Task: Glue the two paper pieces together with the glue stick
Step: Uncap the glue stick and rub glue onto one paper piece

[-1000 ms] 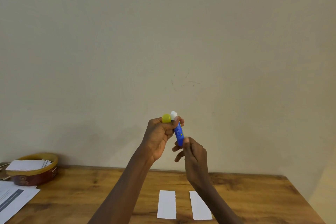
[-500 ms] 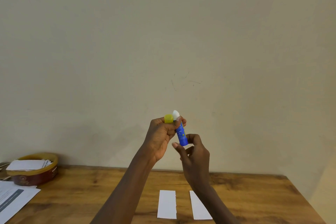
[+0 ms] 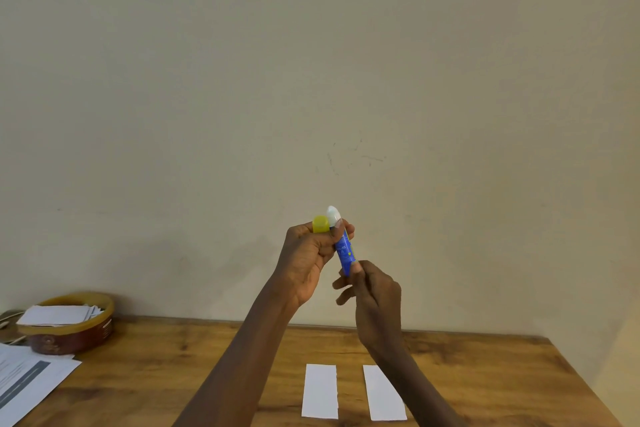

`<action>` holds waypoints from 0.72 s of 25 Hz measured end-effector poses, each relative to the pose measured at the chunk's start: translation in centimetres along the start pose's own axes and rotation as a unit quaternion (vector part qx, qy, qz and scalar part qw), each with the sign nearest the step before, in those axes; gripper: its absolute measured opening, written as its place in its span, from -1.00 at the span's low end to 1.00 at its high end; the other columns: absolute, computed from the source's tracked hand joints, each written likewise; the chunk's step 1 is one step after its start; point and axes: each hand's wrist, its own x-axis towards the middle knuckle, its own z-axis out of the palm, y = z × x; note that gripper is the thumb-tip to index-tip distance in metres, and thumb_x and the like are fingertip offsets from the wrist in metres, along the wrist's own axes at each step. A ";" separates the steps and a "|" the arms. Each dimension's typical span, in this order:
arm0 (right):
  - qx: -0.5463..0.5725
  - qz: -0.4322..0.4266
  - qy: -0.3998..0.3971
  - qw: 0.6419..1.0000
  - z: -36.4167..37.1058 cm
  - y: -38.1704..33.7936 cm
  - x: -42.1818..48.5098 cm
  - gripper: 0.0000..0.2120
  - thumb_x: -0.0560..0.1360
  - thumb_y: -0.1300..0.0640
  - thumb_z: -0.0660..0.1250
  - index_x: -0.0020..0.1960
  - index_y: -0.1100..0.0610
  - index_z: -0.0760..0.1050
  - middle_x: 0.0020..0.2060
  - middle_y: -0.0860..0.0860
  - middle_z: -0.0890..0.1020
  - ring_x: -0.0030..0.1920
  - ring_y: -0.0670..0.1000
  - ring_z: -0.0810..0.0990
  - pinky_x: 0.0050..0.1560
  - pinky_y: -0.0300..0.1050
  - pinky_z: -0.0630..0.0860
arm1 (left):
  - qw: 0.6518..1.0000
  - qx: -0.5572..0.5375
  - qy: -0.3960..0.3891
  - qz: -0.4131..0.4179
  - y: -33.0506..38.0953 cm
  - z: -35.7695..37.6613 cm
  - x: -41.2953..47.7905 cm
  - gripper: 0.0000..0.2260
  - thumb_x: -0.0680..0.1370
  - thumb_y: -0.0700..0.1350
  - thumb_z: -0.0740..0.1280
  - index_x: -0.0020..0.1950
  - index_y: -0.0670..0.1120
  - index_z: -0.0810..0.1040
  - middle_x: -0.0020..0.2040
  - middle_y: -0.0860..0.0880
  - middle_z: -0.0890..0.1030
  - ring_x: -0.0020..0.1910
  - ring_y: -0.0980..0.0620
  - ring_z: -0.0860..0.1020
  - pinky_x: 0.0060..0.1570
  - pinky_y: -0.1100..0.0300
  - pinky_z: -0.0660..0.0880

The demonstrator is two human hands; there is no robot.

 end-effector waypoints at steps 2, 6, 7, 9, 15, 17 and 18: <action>0.002 -0.001 0.000 1.000 -0.1 -0.2 0.1 -0.78 0.51 0.06 0.19 0.04 0.19 0.47 -0.24 -0.06 0.57 -0.39 -0.09 0.52 -0.36 -0.28 0.43 | 1.000 -0.002 -0.005 -0.001 0.1 0.0 0.1 -0.85 0.45 -0.25 0.31 -0.28 -0.10 0.62 -0.33 0.02 0.68 -0.15 0.04 0.64 -0.12 0.28 0.60; -0.045 -0.028 0.029 0.998 0.0 0.0 0.2 -0.82 0.45 0.15 0.30 -0.02 0.24 0.47 -0.30 -0.05 0.56 -0.43 -0.05 0.50 -0.38 -0.29 0.40 | 1.000 0.004 -0.002 0.001 -0.1 0.0 0.1 -0.83 0.45 -0.26 0.31 -0.29 -0.10 0.63 -0.34 0.03 0.68 -0.13 0.02 0.63 -0.11 0.29 0.59; -0.043 -0.016 0.013 0.999 0.1 0.1 0.2 -0.83 0.49 0.18 0.25 -0.01 0.28 0.48 -0.31 0.02 0.59 -0.43 -0.03 0.51 -0.37 -0.29 0.41 | 1.000 0.001 0.003 0.000 -0.2 -0.1 0.1 -0.82 0.46 -0.26 0.31 -0.30 -0.10 0.62 -0.34 0.03 0.68 -0.13 0.01 0.62 -0.14 0.30 0.59; -0.023 0.004 -0.023 0.999 0.1 0.2 0.2 -0.78 0.52 0.15 0.16 0.02 0.28 0.46 -0.25 0.11 0.64 -0.40 -0.01 0.51 -0.34 -0.33 0.41 | 1.000 -0.003 0.007 -0.002 -0.3 -0.3 0.1 -0.82 0.46 -0.27 0.30 -0.29 -0.10 0.62 -0.35 0.02 0.68 -0.14 0.01 0.63 -0.15 0.29 0.60; -0.022 0.012 -0.026 0.999 0.2 0.4 -0.1 -0.79 0.46 0.13 0.27 0.00 0.27 0.44 -0.29 0.00 0.55 -0.41 -0.06 0.50 -0.40 -0.48 0.38 | 1.000 0.006 -0.004 -0.013 -0.7 -0.1 0.0 -0.81 0.46 -0.25 0.31 -0.31 -0.09 0.63 -0.34 0.04 0.68 -0.15 0.05 0.64 -0.11 0.29 0.59; 0.041 0.038 -0.076 0.996 0.0 0.4 -0.1 -0.79 0.51 0.13 0.15 -0.02 0.25 0.46 -0.32 0.08 0.59 -0.42 -0.08 0.53 -0.38 -0.45 0.43 | 1.000 0.012 -0.002 -0.016 -0.7 -0.3 0.1 -0.80 0.46 -0.25 0.30 -0.32 -0.09 0.63 -0.34 0.03 0.68 -0.15 0.05 0.64 -0.13 0.30 0.59; 0.060 0.044 -0.089 0.993 -0.1 0.4 -0.1 -0.80 0.52 0.12 0.12 -0.04 0.20 0.46 -0.30 0.07 0.60 -0.41 -0.07 0.54 -0.38 -0.44 0.44 | 1.000 0.011 0.000 -0.016 -0.9 -0.4 0.1 -0.81 0.47 -0.26 0.30 -0.30 -0.10 0.63 -0.33 0.02 0.68 -0.14 0.04 0.64 -0.13 0.29 0.58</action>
